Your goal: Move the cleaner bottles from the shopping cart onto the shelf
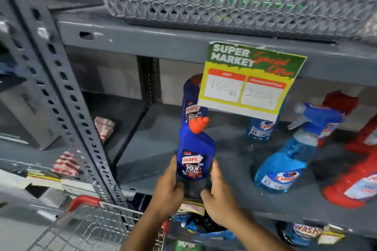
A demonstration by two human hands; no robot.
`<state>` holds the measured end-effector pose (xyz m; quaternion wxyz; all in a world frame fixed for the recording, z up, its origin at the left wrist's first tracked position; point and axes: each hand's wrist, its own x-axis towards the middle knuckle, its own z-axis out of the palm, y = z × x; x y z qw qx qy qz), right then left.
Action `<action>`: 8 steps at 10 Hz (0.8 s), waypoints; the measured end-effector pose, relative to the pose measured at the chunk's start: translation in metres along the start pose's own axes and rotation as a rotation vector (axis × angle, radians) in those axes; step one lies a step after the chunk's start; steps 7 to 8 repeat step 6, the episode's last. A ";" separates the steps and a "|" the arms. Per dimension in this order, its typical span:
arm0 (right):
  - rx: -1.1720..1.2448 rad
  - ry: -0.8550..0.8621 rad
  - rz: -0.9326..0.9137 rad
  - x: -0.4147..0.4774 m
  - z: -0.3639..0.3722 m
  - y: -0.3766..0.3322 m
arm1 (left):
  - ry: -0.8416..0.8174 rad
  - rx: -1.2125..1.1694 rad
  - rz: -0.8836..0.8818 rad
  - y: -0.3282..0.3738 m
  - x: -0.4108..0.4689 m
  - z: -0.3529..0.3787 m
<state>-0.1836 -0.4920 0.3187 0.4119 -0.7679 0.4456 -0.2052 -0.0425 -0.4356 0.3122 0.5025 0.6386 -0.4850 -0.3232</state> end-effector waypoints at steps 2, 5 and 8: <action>0.065 0.040 0.038 0.003 0.013 -0.010 | -0.053 -0.001 0.044 -0.011 0.007 -0.010; 0.045 0.081 0.036 -0.002 0.011 -0.022 | -0.029 0.054 0.024 -0.009 0.009 -0.011; 0.103 0.148 0.032 -0.021 -0.001 -0.020 | 0.026 0.130 -0.009 -0.005 -0.006 -0.008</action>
